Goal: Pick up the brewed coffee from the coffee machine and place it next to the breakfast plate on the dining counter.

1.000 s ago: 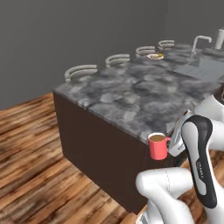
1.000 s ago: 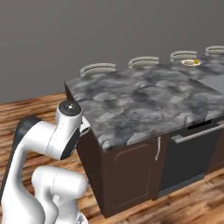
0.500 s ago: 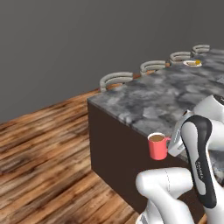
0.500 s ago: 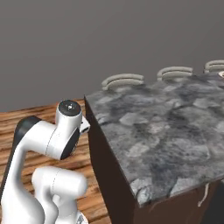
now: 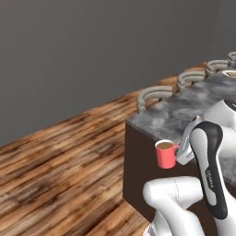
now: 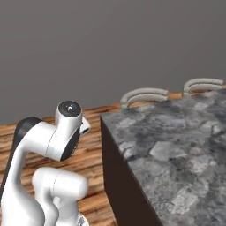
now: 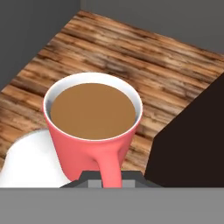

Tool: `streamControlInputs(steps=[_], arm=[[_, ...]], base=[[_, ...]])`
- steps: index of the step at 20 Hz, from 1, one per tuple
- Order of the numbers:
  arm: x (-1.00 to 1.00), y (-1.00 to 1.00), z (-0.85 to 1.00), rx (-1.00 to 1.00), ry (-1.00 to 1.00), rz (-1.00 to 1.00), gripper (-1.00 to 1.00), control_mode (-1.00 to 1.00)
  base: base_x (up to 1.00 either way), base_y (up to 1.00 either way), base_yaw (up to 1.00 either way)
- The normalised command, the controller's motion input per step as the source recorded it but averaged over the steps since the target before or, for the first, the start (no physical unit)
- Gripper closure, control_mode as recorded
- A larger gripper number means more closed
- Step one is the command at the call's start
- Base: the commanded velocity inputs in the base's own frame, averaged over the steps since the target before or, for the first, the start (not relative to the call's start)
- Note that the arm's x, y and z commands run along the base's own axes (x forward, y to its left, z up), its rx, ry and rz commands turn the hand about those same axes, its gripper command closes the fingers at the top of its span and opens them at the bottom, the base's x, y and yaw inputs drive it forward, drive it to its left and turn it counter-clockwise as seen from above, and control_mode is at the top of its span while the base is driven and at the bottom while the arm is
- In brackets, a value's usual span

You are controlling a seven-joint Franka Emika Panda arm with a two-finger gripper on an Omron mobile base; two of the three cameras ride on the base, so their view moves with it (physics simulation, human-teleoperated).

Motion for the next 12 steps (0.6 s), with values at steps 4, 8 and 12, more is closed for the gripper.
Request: streamControlInputs(steps=[4, 8, 12], arm=[[0.0, 0.0, 0.0, 0.0, 0.0, 0.0, 1.0, 1.0], [0.0, 0.0, 0.0, 0.0, 0.0, 0.0, 1.0, 1.0], [0.0, 0.0, 0.0, 0.0, 0.0, 0.0, 1.0, 1.0]], base=[[0.97, 1.0, -0.26], [0.9, 1.0, -0.44], [0.88, 1.0, -0.53]])
